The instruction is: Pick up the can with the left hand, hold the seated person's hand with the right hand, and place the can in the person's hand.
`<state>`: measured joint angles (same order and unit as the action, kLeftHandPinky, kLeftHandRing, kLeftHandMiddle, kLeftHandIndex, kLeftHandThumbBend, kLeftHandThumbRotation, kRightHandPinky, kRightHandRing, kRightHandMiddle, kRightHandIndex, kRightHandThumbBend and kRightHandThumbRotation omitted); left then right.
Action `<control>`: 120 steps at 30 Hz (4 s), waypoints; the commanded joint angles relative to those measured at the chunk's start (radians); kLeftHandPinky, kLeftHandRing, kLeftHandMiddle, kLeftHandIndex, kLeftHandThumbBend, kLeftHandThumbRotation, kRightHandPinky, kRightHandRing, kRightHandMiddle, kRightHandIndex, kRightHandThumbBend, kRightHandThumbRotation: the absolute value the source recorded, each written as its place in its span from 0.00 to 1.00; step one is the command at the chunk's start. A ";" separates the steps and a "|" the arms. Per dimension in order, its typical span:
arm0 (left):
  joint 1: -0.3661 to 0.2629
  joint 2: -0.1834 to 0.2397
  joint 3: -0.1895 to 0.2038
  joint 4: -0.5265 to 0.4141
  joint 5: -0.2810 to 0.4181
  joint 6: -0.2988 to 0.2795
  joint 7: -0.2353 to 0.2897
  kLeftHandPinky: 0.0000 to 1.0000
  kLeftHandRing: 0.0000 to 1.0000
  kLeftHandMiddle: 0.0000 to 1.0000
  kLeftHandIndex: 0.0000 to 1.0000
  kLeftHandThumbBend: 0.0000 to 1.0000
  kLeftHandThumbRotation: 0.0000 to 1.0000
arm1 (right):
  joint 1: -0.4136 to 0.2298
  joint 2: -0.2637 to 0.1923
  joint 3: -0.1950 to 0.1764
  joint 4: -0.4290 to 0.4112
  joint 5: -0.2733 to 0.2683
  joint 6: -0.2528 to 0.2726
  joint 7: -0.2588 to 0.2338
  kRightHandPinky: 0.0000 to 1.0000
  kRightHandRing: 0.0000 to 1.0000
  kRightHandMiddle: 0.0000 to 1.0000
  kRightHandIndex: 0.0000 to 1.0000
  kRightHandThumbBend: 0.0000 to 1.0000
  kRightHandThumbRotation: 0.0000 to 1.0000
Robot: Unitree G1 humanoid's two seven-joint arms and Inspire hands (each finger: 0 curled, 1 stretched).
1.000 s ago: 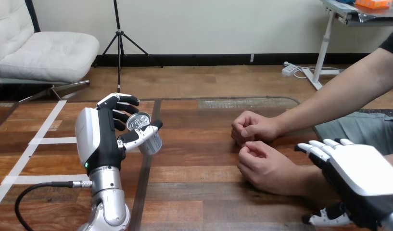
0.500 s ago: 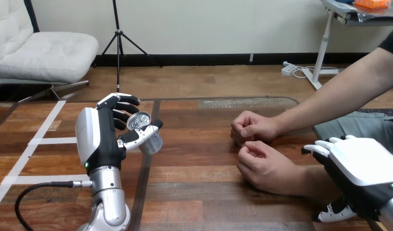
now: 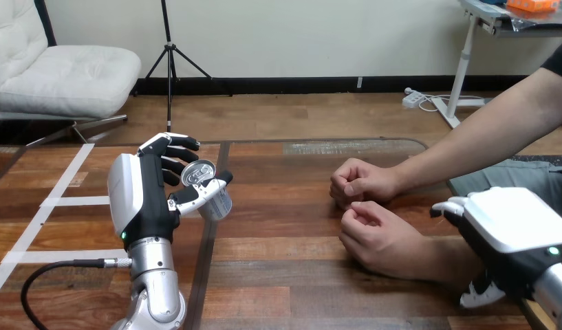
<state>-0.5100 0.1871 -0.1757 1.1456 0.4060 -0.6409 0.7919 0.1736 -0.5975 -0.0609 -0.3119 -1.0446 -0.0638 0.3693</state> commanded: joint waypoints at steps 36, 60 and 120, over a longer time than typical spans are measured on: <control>-0.065 0.016 0.017 -0.044 0.003 -0.022 0.008 0.39 0.44 0.51 0.54 0.70 0.00 | -0.274 -0.074 0.146 0.290 -0.009 0.045 -0.019 0.79 0.84 0.84 0.79 0.88 0.11; -0.060 0.019 0.021 -0.055 0.002 -0.024 0.007 0.39 0.44 0.51 0.54 0.70 0.00 | -0.333 -0.066 0.199 0.377 0.046 0.077 0.044 0.77 0.82 0.83 0.80 0.86 0.13; -0.052 0.021 0.025 -0.071 0.005 -0.028 0.002 0.39 0.44 0.51 0.54 0.69 0.00 | -0.361 -0.061 0.292 0.452 0.076 0.149 0.012 0.75 0.80 0.82 0.79 0.78 0.05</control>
<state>-0.5101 0.1875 -0.1647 1.1344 0.4075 -0.6476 0.7899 -0.1353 -0.6379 0.1992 0.1107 -0.9570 0.0789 0.3792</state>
